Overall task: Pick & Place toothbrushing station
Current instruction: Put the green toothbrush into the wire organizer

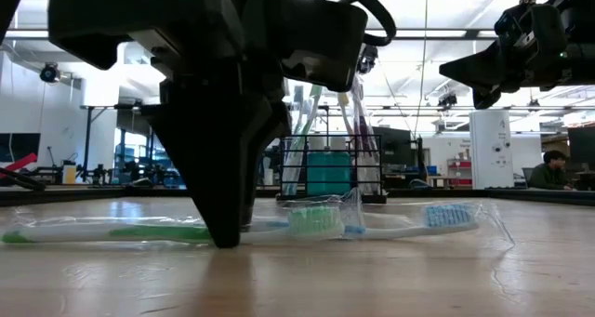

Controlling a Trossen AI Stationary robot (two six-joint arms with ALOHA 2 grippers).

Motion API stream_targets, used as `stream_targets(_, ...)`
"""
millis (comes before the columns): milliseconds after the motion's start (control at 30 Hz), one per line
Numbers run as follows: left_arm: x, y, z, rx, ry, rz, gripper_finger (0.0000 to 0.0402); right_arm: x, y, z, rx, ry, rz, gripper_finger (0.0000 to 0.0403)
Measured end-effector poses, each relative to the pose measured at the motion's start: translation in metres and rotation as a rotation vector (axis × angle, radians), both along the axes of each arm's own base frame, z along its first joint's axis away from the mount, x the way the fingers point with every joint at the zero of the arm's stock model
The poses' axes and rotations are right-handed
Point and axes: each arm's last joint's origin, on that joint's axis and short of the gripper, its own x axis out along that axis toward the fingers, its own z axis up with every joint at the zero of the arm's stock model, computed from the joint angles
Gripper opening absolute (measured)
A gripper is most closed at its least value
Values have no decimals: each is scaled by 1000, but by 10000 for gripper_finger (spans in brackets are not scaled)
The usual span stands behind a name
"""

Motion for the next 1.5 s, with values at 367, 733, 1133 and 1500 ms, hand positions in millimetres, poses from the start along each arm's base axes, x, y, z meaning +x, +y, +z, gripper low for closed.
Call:
stream_targets(367, 0, -4, 30, -19, -67, -97, 3, 0, 0, 0, -3, 1, 0, 8)
stream_targets(733, -51, 11, 151, 84, -451, -205, 2, 0, 0, 0, -2, 3, 0, 8)
stream_targets(1133, -201, 89, 149, 98, -1112, -123, 1, 0, 0, -1, -2, 8, 0, 8)
stream_targets(1500, -290, 144, 50, 151, -1477, 63, 0, 1, 0, -3, -6, 29, 0, 8)
